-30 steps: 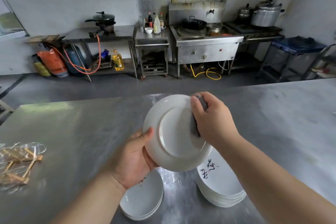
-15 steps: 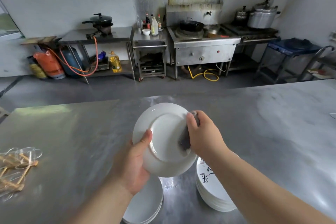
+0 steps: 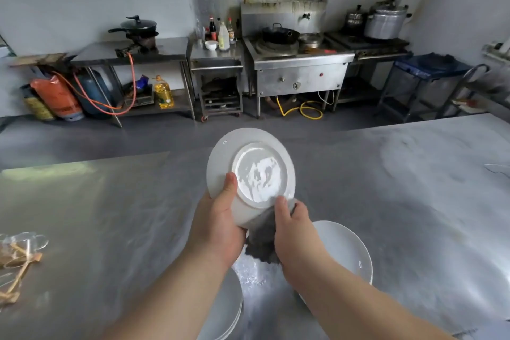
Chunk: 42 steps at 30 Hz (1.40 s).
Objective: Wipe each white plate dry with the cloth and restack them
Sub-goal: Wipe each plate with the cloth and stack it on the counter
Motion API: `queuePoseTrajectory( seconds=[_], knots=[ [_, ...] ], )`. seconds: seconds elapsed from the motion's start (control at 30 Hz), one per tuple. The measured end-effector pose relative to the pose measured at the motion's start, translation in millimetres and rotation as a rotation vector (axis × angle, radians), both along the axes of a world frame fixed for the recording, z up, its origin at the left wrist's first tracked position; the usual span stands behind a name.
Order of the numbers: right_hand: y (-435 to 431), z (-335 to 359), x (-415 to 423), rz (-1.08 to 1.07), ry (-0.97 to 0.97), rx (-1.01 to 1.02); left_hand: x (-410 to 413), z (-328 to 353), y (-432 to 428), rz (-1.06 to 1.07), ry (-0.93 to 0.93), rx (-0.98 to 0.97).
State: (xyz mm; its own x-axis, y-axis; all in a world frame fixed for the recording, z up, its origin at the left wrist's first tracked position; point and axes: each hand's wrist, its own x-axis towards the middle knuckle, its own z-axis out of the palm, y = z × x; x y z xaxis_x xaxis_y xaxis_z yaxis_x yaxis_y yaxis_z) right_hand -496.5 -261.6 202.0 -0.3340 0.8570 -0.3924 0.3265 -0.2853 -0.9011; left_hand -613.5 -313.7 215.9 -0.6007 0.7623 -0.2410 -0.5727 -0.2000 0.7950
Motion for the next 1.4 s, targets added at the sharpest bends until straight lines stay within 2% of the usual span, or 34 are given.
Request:
queuePoseTrajectory(
  seconds=[0.1,0.23,0.4,0.53,0.67,0.77,0.87,0.93,1.03,1.17,1.3,1.4],
  knots=[
    [20,-15,28,0.14,-0.032,-0.003,3,-15,13,0.012,-0.034,-0.029],
    [70,-20,85,0.116,0.026,-0.032,14,-44,27,-0.129,-0.063,-0.122],
    [121,-26,143,0.219,-0.13,-0.049,51,-69,54,-0.303,-0.106,-0.235],
    [149,-35,182,0.203,-0.095,-0.183,72,-80,82,-0.378,-0.035,-0.394],
    [164,-45,203,0.173,0.004,-0.306,84,-91,99,-0.286,0.136,-0.611],
    [179,-56,209,0.177,-0.02,-0.363,89,-98,108,-0.23,0.206,-0.619],
    [191,-63,203,0.185,0.009,-0.281,95,-94,112,-0.235,0.074,-0.536],
    [195,-66,198,0.209,0.027,-0.187,94,-93,109,-0.228,0.078,-0.519],
    [201,-78,194,0.279,-0.063,-0.117,92,-102,98,-0.293,0.272,-0.582],
    [202,-98,187,0.445,-0.423,0.149,102,-126,79,-0.359,0.515,-0.723],
    [190,-111,187,0.604,-0.533,0.207,115,-152,67,-0.343,0.579,-0.813],
    [182,-116,189,0.589,-0.552,0.278,120,-163,62,-0.307,0.59,-0.82]
  ],
)
